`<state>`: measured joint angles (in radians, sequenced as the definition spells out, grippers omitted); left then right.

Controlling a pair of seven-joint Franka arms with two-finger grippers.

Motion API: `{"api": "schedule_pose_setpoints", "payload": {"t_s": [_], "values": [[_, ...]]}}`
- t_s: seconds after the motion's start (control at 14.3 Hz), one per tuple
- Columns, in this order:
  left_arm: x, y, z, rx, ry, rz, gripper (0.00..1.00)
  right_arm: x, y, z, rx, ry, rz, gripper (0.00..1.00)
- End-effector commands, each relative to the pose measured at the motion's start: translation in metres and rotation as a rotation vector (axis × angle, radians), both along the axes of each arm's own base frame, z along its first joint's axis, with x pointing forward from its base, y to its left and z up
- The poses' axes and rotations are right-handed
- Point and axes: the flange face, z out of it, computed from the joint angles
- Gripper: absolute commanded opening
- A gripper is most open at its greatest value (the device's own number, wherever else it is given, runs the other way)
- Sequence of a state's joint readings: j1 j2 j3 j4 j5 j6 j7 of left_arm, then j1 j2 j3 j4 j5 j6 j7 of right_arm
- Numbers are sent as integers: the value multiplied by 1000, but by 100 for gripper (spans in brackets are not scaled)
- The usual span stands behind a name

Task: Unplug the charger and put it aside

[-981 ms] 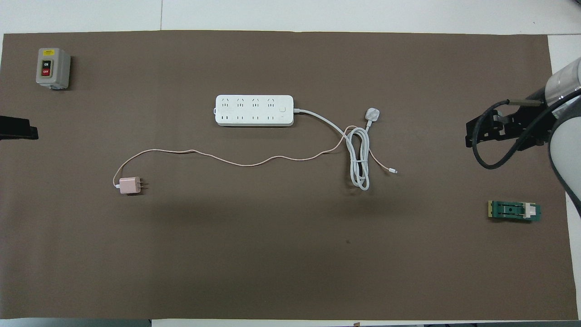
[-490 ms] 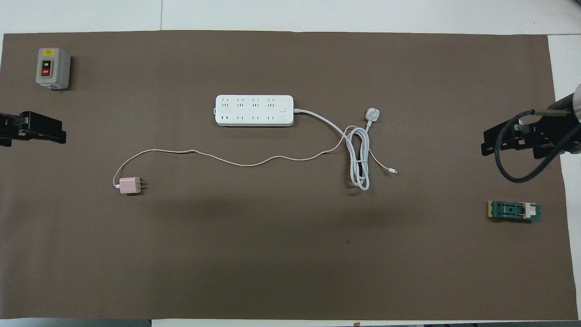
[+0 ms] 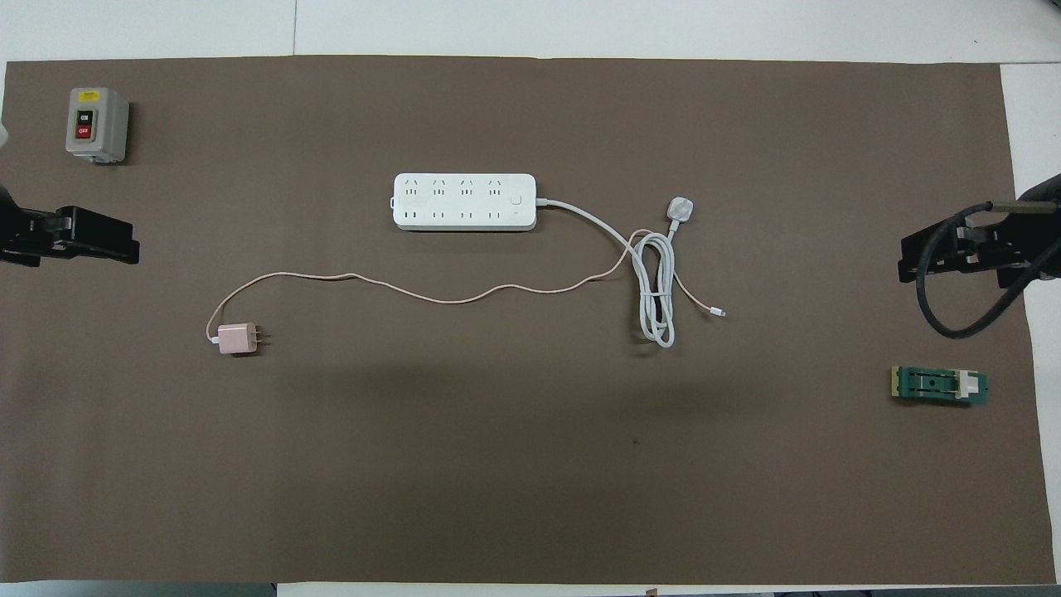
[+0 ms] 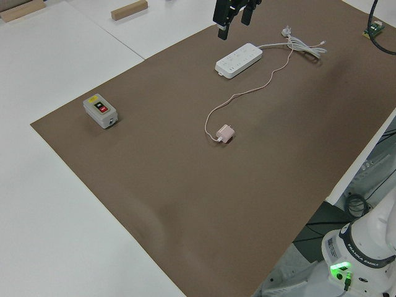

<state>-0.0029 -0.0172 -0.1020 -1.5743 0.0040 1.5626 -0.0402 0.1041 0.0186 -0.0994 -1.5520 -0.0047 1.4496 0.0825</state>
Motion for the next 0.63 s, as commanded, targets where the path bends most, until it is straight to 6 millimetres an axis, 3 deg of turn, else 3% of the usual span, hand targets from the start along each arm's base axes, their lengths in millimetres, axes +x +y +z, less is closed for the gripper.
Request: {"api": "schedule_pose_setpoints", "payload": {"t_s": [0.0, 0.56], "values": [[-9, -2, 3, -9, -1, 11, 100, -6, -12, -4, -8, 2, 21, 100], [-17, -4, 1, -2, 60, 8, 100, -3, -15, -6, -11, 0, 23, 100]]}}
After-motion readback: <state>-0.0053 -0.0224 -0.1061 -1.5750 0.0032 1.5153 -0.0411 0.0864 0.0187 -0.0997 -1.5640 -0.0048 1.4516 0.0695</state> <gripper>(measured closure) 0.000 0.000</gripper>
